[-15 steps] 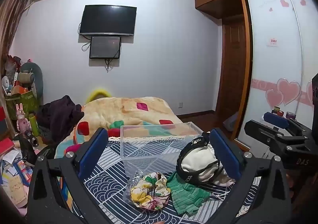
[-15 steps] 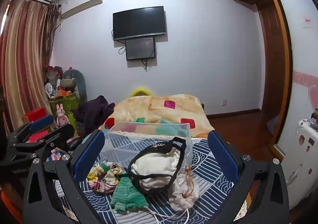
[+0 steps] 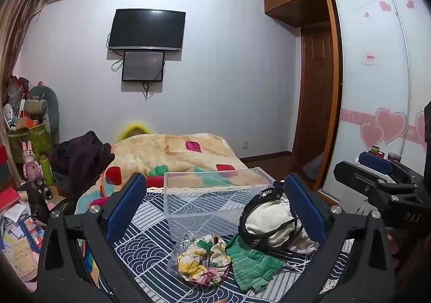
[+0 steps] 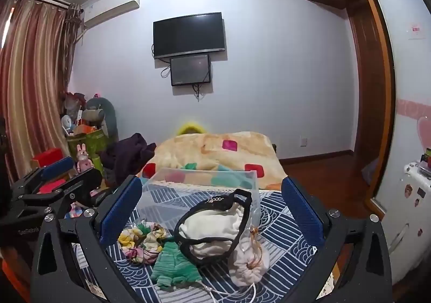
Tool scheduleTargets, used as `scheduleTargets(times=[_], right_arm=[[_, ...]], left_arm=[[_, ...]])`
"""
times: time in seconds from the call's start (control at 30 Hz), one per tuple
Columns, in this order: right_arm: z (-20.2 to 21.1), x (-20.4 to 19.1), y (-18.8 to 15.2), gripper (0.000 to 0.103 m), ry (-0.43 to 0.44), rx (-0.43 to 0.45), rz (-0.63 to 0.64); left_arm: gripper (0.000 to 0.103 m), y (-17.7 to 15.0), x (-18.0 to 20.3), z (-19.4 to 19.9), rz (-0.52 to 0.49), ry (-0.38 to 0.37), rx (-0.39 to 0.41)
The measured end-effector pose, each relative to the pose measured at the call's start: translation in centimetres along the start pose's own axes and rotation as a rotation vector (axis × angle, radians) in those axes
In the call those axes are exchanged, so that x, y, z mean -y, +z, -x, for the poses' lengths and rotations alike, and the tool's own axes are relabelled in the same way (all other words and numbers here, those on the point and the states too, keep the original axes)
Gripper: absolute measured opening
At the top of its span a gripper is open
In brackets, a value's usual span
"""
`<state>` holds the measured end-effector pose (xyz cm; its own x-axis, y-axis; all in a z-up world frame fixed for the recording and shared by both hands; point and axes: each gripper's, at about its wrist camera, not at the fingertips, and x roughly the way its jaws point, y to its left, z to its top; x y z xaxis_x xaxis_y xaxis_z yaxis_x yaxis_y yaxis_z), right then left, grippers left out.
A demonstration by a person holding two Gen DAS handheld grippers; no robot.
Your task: Organize soft objects
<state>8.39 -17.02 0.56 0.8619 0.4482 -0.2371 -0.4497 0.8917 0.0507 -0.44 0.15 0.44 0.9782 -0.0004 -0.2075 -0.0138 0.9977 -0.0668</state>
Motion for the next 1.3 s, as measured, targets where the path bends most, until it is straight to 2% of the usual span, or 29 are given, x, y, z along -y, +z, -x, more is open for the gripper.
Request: scheduleTargets(times=[1.3], right_arm=[[0.11, -0.14, 0.19, 0.103, 0.011, 0.010, -0.003]], left_arm=[[0.103, 0.17, 0.28, 0.47, -0.010, 0.001, 0.015]])
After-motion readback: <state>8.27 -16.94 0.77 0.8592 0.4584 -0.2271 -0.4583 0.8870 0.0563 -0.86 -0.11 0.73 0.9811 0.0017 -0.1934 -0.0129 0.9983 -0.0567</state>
